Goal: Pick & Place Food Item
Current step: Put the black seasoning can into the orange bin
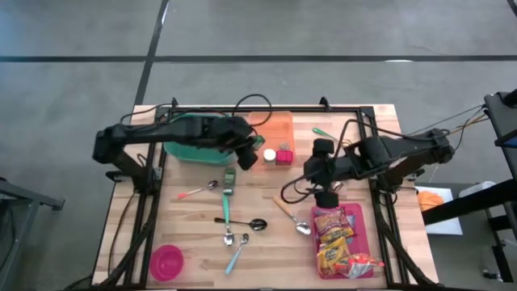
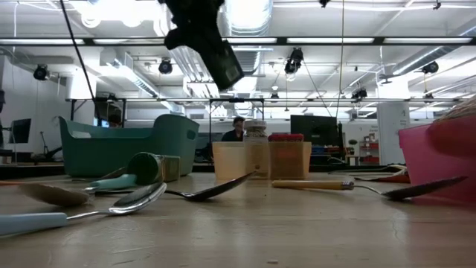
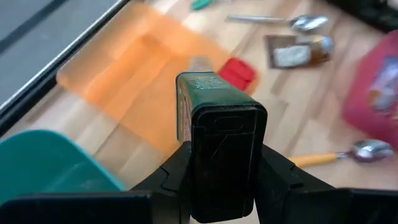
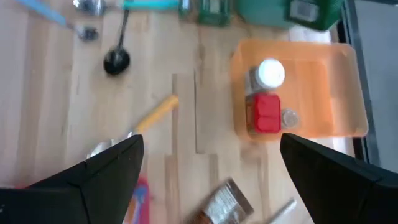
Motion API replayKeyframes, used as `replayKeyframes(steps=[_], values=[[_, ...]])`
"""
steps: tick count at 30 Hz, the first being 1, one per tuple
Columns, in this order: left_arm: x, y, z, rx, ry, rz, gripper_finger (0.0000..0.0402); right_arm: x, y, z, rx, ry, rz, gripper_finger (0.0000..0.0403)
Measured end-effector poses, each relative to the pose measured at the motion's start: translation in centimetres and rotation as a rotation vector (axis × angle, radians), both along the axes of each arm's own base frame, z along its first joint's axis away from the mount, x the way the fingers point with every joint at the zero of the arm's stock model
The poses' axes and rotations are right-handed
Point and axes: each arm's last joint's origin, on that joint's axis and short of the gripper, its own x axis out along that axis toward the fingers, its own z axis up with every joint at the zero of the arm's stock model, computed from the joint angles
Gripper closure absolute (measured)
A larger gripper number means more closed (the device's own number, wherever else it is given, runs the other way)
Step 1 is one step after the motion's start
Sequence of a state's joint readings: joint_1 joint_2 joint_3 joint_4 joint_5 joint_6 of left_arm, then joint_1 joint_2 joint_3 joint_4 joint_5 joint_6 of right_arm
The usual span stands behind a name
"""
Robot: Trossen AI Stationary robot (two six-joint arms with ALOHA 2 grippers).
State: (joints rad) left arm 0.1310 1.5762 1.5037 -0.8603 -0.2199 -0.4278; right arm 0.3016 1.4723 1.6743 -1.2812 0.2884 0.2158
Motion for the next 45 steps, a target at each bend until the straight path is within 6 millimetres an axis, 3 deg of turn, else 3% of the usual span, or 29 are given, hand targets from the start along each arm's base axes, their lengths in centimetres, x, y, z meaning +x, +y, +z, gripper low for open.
replayKeyframes(steps=[10, 21, 28, 36, 45], values=[[4.1, 3.6, -1.0, -0.059, 0.173, 0.106, 0.0292, 0.1, 0.1, -0.4, -0.009, 0.031, 0.002, 0.0028], [7.1, 7.2, -3.7, -0.257, 0.204, 0.168, 0.0292, 0.8, 0.3, -1.0, -0.034, 0.061, 0.035, 0.0028], [7.3, 7.7, -5.3, -0.328, 0.268, 0.202, 0.0292, 0.7, 0.3, -1.0, -0.041, 0.061, 0.044, 0.0028], [7.1, 7.8, -5.7, -0.343, 0.295, 0.242, 0.0292, 0.6, 0.1, -0.6, -0.053, 0.032, 0.072, 0.0028], [6.9, 7.6, -6.5, -0.354, 0.325, 0.257, 0.0292, 3.0, 0.5, 0.2, -0.009, -0.233, 0.089, 0.0028]])
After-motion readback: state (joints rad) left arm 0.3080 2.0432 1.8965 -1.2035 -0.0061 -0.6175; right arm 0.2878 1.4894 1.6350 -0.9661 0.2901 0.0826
